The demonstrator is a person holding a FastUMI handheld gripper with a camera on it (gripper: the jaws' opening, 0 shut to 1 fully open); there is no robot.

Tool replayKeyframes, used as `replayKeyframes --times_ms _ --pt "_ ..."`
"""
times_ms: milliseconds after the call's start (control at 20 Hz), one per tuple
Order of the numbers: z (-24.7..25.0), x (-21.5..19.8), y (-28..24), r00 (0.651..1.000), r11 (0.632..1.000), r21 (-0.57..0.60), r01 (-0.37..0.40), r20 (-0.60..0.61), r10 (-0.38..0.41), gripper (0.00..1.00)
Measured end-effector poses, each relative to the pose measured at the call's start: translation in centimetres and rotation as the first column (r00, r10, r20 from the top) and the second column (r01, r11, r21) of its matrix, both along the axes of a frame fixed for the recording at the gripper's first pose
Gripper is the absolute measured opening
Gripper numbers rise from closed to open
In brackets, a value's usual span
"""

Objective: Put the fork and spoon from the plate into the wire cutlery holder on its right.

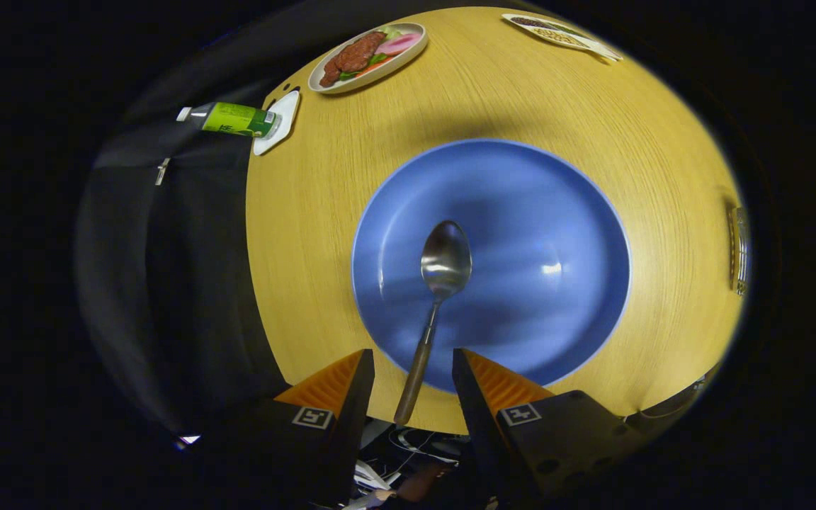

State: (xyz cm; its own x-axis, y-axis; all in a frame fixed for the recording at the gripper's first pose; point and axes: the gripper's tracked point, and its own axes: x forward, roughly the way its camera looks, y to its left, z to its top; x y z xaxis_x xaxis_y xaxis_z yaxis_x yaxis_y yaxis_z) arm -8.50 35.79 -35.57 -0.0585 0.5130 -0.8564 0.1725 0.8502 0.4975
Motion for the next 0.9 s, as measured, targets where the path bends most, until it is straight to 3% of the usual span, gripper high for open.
replayKeyframes --times_ms 200,250,400,550,650,900 --pt "-2.1 0.4 0.2 0.998 0.997 -0.052 0.062 -0.023 -0.063 0.70" --pt "-2.6 0.4 0.2 0.996 0.994 -0.064 0.084 -0.036 -0.086 0.67" --pt "-3.2 -0.3 0.5 0.990 0.991 -0.076 0.111 -0.079 -0.117 0.44" --pt "-3.3 -0.1 -0.2 0.988 0.988 -0.081 0.134 -0.064 -0.139 0.13" --pt "-3.2 0.3 -0.4 0.990 0.990 -0.062 0.128 -0.057 -0.131 0.10" --pt "0.2 1.5 -2.0 0.992 0.985 0.113 0.128 -0.011 -0.127 0.10"
